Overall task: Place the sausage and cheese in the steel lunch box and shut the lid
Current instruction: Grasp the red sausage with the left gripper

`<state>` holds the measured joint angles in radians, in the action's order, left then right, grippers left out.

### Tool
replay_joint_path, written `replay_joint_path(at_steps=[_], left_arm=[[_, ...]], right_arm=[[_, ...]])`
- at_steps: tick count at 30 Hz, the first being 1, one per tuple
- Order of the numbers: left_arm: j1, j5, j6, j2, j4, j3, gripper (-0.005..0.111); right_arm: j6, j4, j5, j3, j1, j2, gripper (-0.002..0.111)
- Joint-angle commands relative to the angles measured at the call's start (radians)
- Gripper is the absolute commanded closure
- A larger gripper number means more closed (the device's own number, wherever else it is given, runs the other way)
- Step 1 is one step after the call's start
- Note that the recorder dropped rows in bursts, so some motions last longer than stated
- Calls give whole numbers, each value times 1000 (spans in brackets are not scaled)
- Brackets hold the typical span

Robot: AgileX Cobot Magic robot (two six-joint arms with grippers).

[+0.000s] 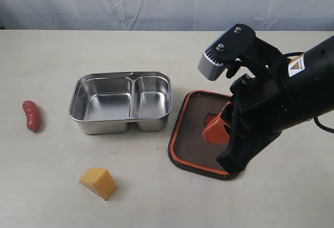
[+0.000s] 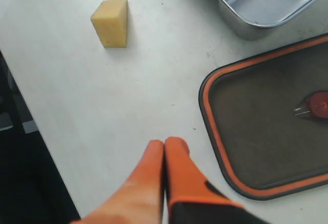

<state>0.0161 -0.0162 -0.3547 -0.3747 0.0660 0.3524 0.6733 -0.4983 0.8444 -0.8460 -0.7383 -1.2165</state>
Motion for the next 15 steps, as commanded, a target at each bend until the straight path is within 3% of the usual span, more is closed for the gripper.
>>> replay_joint_path(at_steps=[1,5,7,11,15], left_arm=[[5,-244,26,-344,-167,253,107],[5,-606,26,-631,-284,510,107],[5,-724,42,-753,-289,592,107],[5,-834,98,-931,-200,674,107],[5,-829,132,-1066,-86,677,107]], right_arm=[[-1,-4,-5,2,-2,8,108],[-1,-4,-5,2,-2,8,108],[-1,0,-5,2,-2,8,108],[-1,2,-10,2,-2,4,108],[-1,3,-30,24,-2,2,108]])
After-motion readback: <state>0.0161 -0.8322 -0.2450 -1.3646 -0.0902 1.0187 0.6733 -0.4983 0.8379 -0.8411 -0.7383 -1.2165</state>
